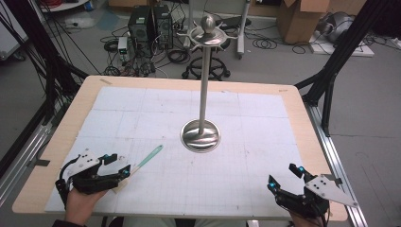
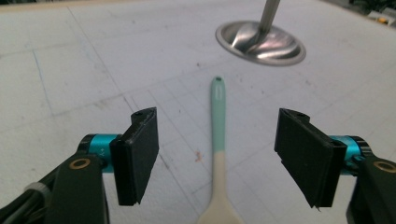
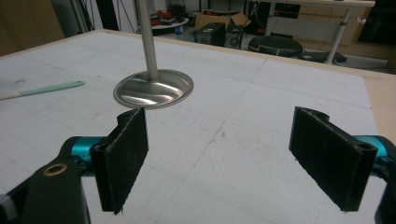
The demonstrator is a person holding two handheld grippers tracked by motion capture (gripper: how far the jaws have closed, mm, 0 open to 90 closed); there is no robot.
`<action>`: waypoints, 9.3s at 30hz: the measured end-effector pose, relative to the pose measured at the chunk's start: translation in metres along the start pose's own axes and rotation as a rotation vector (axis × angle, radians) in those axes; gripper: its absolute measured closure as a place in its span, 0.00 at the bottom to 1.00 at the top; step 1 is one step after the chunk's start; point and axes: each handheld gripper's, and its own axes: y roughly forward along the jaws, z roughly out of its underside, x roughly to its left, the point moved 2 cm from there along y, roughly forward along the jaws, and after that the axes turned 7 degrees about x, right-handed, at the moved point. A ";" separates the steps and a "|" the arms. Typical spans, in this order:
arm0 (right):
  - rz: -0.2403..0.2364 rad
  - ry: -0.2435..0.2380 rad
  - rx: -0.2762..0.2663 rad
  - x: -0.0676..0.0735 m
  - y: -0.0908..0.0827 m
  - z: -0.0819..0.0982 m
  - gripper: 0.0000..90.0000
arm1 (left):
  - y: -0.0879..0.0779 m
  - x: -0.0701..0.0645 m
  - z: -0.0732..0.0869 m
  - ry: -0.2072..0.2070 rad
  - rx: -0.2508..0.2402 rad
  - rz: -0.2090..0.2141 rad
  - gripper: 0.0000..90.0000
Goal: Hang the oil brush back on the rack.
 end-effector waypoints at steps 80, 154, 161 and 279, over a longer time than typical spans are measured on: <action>-0.152 -0.019 -0.039 0.030 0.015 -0.024 0.21 | -0.005 -0.067 -0.044 0.063 -0.123 0.216 0.91; -0.661 -0.029 -0.095 0.161 0.067 -0.100 0.85 | 0.002 -0.142 -0.049 0.213 -0.163 0.400 0.92; -0.696 -0.040 -0.098 0.162 0.064 -0.104 0.92 | 0.001 -0.140 -0.050 0.209 -0.181 0.428 0.92; -0.227 -0.101 -0.089 0.039 0.029 -0.055 0.21 | 0.056 -0.133 -0.294 0.169 -0.183 0.408 0.94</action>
